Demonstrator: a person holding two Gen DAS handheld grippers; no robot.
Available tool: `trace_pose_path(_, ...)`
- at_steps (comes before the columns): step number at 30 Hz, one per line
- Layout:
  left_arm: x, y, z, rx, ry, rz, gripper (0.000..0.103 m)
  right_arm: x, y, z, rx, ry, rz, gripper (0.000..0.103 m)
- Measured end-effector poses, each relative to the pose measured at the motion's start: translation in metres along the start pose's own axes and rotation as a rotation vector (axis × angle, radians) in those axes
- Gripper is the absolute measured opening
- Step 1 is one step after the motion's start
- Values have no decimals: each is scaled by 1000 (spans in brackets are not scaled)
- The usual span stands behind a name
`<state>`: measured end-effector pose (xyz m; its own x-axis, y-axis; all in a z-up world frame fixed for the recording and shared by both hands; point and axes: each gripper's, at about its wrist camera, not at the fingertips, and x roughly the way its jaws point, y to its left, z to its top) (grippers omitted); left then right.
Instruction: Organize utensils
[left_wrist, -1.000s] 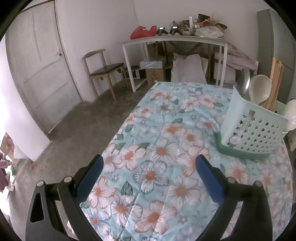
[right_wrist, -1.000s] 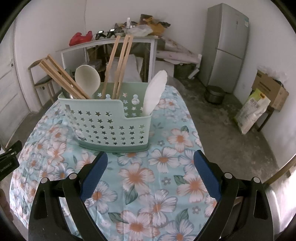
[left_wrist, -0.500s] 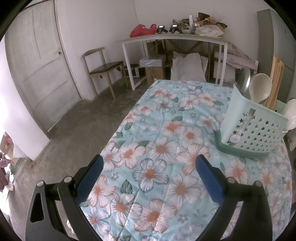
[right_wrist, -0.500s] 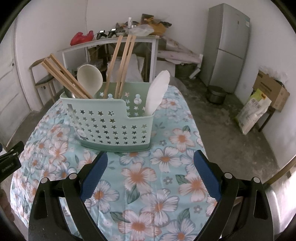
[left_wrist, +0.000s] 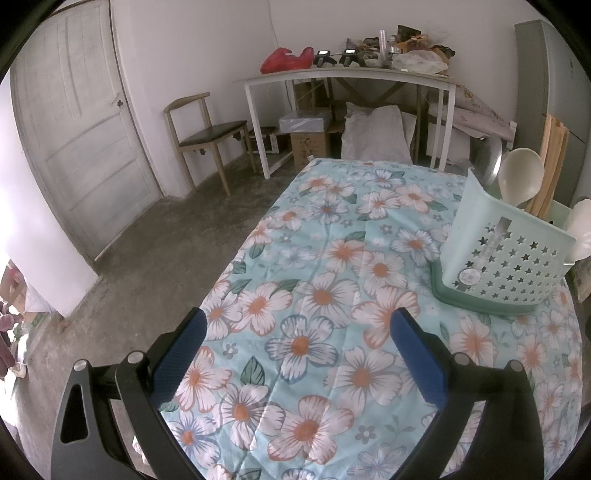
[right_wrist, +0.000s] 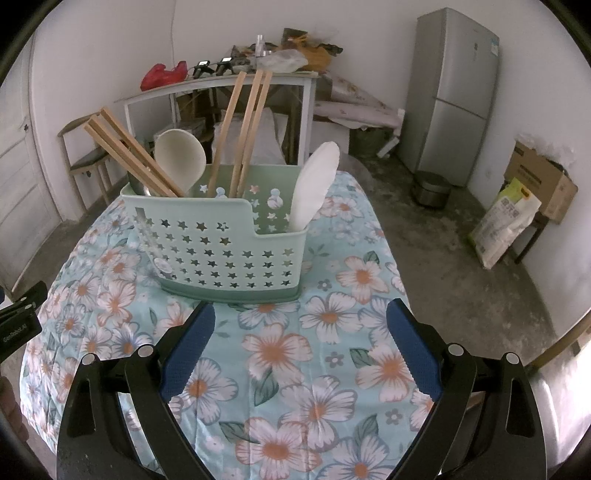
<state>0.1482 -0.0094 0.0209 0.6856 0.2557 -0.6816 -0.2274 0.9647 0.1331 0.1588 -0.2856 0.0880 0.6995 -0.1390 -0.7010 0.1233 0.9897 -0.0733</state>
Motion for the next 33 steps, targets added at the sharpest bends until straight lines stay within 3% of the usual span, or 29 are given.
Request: trace_pose_path(33, 0, 1, 0, -2, 3, -3, 97, -2, 0, 1, -1, -2, -2, 90)
